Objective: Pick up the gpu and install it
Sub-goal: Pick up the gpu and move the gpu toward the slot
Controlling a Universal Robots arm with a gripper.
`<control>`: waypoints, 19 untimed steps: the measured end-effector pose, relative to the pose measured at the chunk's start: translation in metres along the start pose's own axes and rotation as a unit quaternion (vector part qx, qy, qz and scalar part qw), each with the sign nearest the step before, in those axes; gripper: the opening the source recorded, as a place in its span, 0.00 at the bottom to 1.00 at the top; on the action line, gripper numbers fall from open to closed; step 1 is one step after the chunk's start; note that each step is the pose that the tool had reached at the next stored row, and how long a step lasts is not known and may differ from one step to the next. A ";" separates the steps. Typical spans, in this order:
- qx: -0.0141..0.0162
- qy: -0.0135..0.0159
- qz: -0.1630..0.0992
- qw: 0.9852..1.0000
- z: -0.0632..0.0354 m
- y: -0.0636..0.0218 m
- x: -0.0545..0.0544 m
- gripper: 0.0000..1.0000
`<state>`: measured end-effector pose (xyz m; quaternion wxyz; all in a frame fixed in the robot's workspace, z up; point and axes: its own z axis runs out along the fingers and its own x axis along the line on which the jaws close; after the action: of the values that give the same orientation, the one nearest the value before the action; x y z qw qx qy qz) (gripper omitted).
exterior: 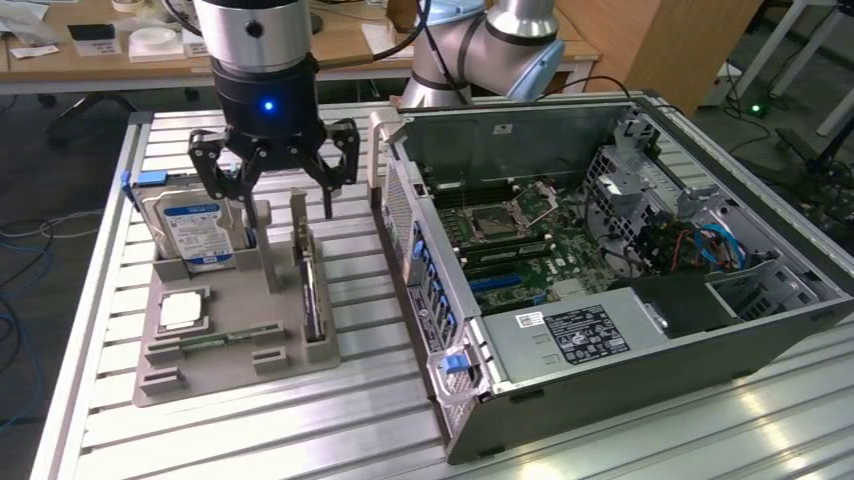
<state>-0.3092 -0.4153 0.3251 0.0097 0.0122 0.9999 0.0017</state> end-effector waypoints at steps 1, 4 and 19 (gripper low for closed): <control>0.000 0.000 0.000 1.000 0.0018 0.0001 0.000 0.78; 0.000 0.000 0.001 1.000 0.0073 0.0003 0.000 0.78; 0.000 0.000 0.004 1.000 0.0346 0.0012 -0.001 0.78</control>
<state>-0.3075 -0.4140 0.2905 0.0097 0.0159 0.9998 0.0016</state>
